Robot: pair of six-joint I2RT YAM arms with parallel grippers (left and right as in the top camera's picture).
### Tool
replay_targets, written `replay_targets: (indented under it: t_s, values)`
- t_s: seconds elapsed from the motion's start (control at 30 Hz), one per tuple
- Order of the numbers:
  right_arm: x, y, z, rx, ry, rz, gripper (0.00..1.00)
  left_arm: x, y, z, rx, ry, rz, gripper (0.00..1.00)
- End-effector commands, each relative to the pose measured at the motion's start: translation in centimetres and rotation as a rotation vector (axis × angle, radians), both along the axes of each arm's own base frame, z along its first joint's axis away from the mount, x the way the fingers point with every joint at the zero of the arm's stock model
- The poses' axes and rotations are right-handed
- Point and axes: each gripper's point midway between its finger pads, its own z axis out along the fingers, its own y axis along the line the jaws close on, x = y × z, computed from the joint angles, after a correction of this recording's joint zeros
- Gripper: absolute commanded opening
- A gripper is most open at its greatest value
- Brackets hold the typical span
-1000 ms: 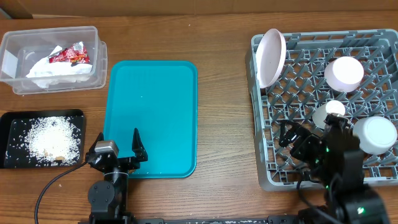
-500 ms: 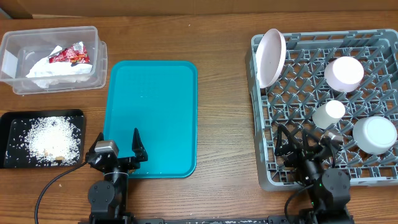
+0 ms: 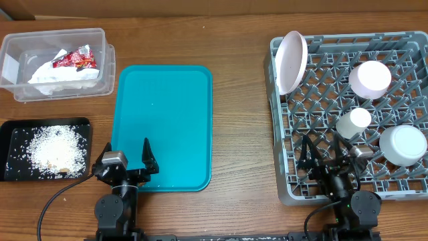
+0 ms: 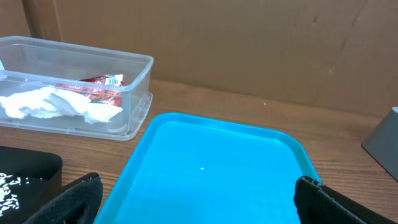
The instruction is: Sort waste into correct bins and load items into the dishwasher
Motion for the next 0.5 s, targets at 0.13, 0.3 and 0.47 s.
replay_targets:
  t_s: [0.13, 0.3, 0.47]
  values:
    - [0.2, -2.5, -0.4, -0.147, -0.015, -0.107, 1.00, 0.0, 0.1, 0.1, 0.023, -0.006, 0.007, 1.00]
    - [0.3, -4.1, -0.6, -0.150, 0.000, -0.202, 1.00, 0.0, 0.1, 0.1, 0.023, -0.006, 0.007, 1.00]
    - [0.3, -4.2, -0.6, -0.204, -0.002, -0.206, 1.00, 0.0, 0.1, 0.1, 0.023, -0.006, 0.007, 1.00]
